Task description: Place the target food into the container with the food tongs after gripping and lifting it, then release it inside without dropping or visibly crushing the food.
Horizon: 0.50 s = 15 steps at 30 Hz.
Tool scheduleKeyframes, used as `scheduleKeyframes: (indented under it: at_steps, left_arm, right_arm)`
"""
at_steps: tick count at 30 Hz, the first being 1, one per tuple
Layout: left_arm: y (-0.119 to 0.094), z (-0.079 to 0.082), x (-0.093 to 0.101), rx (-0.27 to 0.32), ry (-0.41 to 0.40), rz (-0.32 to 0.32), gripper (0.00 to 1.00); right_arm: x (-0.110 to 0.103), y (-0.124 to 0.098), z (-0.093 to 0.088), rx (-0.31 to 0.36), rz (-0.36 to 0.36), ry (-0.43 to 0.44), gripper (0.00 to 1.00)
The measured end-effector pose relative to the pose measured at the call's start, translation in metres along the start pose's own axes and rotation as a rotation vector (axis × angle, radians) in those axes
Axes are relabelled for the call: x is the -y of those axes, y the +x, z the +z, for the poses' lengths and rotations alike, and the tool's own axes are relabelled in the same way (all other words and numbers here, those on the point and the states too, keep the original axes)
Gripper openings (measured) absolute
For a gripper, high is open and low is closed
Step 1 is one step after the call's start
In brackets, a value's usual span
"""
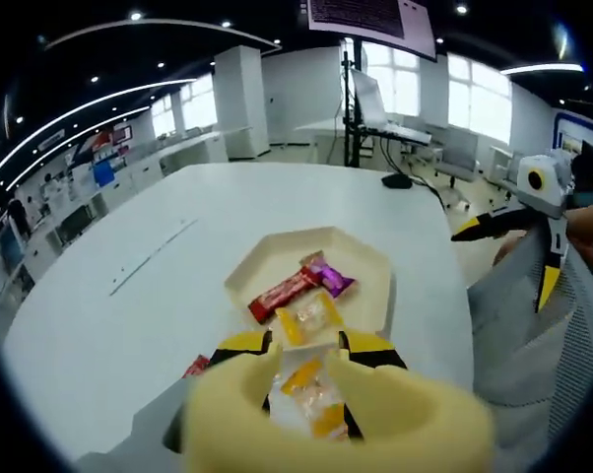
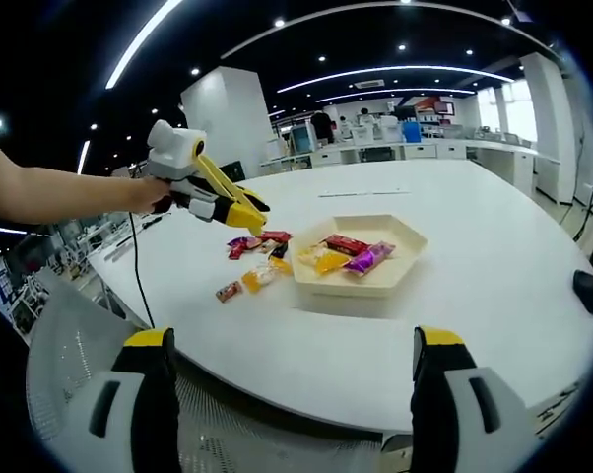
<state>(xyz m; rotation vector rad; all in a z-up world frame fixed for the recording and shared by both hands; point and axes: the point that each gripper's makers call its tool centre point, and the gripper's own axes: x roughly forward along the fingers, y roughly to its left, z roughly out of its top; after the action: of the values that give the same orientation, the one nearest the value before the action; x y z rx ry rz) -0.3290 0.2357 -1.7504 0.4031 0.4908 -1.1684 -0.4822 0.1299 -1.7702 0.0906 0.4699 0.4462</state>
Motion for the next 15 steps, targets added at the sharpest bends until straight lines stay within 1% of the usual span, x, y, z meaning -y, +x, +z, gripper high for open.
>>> scheduleKeyframes:
  at_steps: [3, 4, 8, 15]
  left_arm:
    - [-0.005, -0.009, 0.002, -0.001, -0.015, 0.006, 0.24]
    - [-0.008, -0.015, 0.005, -0.006, -0.022, 0.007, 0.24]
    - [-0.015, -0.029, 0.008, -0.020, -0.042, 0.016, 0.24]
    - [-0.020, -0.045, 0.013, -0.028, -0.068, 0.029, 0.24]
  right_arm:
    - [0.000, 0.000, 0.000, 0.000, -0.001, 0.000, 1.00]
    - [0.000, 0.000, 0.000, 0.001, -0.001, 0.000, 1.00]
    - [0.000, 0.000, 0.000, 0.000, -0.002, 0.000, 0.99]
    - [0.001, 0.000, -0.001, -0.003, -0.002, 0.001, 0.99]
